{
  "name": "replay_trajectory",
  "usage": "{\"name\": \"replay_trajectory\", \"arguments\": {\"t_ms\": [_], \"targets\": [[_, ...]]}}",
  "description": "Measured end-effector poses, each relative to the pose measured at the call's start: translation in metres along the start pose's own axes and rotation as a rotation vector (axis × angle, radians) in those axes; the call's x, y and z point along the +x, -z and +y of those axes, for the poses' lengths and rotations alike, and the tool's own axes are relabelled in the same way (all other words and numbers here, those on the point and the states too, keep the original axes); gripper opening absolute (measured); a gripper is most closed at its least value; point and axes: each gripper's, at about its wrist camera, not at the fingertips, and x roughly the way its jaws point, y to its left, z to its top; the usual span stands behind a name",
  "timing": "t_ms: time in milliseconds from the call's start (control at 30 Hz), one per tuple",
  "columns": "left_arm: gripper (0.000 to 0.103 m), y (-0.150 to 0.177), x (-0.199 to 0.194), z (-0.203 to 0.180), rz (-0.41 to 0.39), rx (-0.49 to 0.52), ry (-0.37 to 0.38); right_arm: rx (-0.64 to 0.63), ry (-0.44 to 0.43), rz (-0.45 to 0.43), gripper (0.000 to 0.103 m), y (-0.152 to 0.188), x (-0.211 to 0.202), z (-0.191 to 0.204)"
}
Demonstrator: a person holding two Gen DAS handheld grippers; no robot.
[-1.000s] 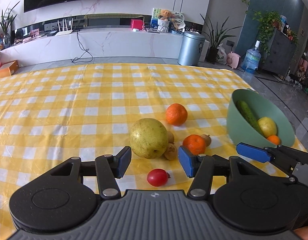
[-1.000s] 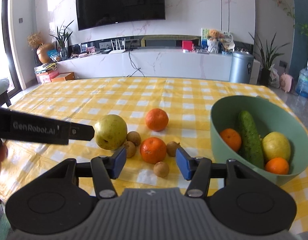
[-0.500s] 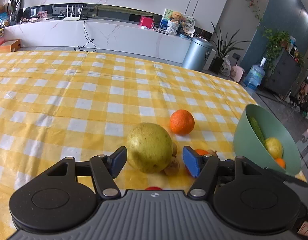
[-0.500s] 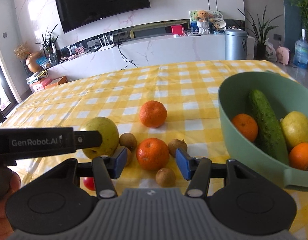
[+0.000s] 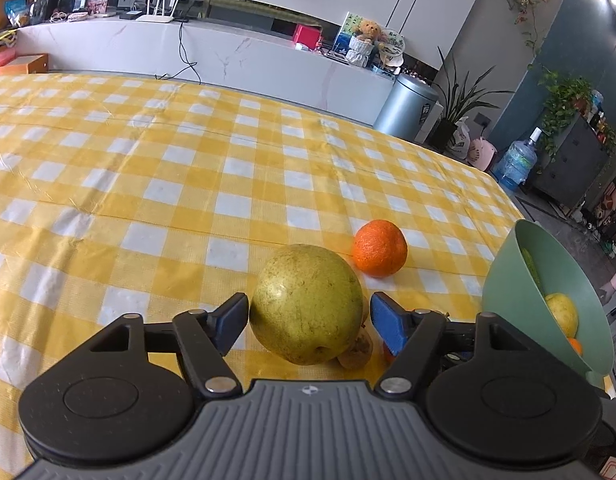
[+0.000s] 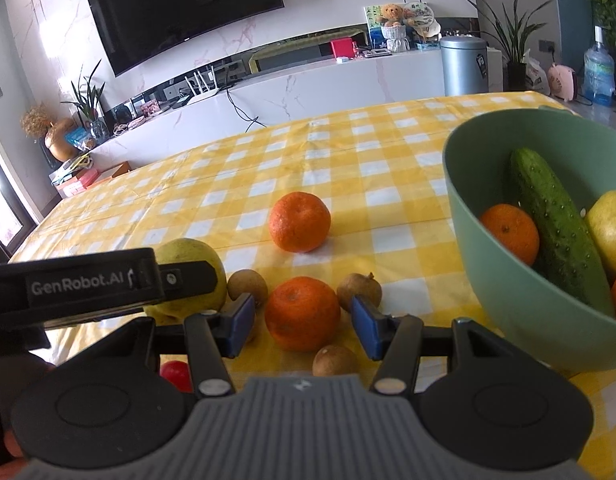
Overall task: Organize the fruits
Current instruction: 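Move the left tool to the yellow pear and close on it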
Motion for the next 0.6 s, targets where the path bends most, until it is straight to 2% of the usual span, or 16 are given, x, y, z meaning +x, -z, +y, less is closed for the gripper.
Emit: {"name": "replay_trajectory", "arguments": {"t_ms": [300,367,600], "targets": [[0.079,-0.0001,0.0072,0.0059,0.005,-0.035,0.014,0.002,-0.003,0.03,0.043,0.0015,0.0052,0.0014],[0.075,-0.0001,0.0068,0.0054,0.002,-0.036,0.025,0.004,-0.004,0.031,0.043,0.0019,0.0055,0.0006],[0.074,0.0005,0.0056,0.0047,-0.002,-0.028,0.028,0.002,-0.004,0.03,0.041,0.0018,0.0057,0.0002]]}}
